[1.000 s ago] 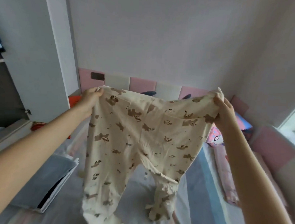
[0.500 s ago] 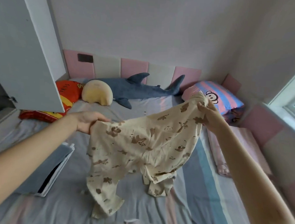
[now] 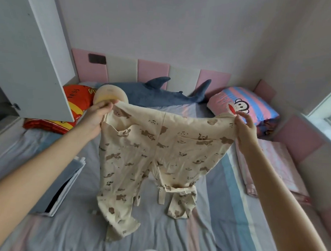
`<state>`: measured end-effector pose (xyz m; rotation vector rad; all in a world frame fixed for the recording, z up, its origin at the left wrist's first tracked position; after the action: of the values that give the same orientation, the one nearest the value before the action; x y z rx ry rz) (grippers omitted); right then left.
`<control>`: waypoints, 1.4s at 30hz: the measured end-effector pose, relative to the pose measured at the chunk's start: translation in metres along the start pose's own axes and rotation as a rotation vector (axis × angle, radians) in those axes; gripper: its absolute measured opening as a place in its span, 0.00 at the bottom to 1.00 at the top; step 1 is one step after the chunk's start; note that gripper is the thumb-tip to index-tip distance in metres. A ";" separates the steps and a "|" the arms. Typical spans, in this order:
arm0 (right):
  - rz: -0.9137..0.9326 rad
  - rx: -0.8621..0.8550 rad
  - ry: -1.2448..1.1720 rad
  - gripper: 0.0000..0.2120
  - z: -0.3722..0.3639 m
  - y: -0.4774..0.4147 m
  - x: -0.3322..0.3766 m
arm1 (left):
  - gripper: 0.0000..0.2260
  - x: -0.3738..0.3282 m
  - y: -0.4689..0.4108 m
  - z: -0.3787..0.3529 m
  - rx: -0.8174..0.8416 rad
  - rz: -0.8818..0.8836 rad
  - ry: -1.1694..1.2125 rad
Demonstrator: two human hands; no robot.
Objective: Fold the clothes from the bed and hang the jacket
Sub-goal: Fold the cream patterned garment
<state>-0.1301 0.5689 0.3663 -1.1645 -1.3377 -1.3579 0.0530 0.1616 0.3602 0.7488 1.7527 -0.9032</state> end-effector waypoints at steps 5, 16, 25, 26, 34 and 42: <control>0.104 0.065 -0.111 0.18 -0.001 0.010 0.023 | 0.19 -0.020 -0.012 0.001 0.105 -0.150 -0.085; -0.673 0.863 1.606 0.32 0.000 0.079 -0.214 | 0.41 0.149 0.096 0.040 1.225 0.886 -1.068; -1.262 0.750 1.571 0.26 0.037 0.085 -0.240 | 0.12 0.154 0.113 0.044 1.419 1.341 -0.770; -1.095 0.608 1.585 0.27 0.029 0.068 -0.227 | 0.13 0.156 0.093 0.039 1.281 1.249 -0.830; -0.061 -0.174 0.844 0.04 -0.068 -0.101 0.082 | 0.17 -0.040 -0.200 -0.085 0.434 -0.080 -1.110; 0.432 -0.416 0.201 0.19 -0.092 -0.105 0.313 | 0.19 -0.238 -0.285 -0.146 -0.109 -0.591 -0.774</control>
<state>-0.2924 0.4887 0.6575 -1.4454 -0.6241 -1.4148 -0.1730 0.1144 0.6859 -0.2231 1.2934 -1.2577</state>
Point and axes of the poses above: each hand's wrist, its own y-axis away from the middle knuckle, its own z-axis out of the back of the hand, x = y × z, the point moved 3 cm from there along -y, towards the middle knuckle, and after that the axes turned 15 degrees about -z, right-handed, at the moved point
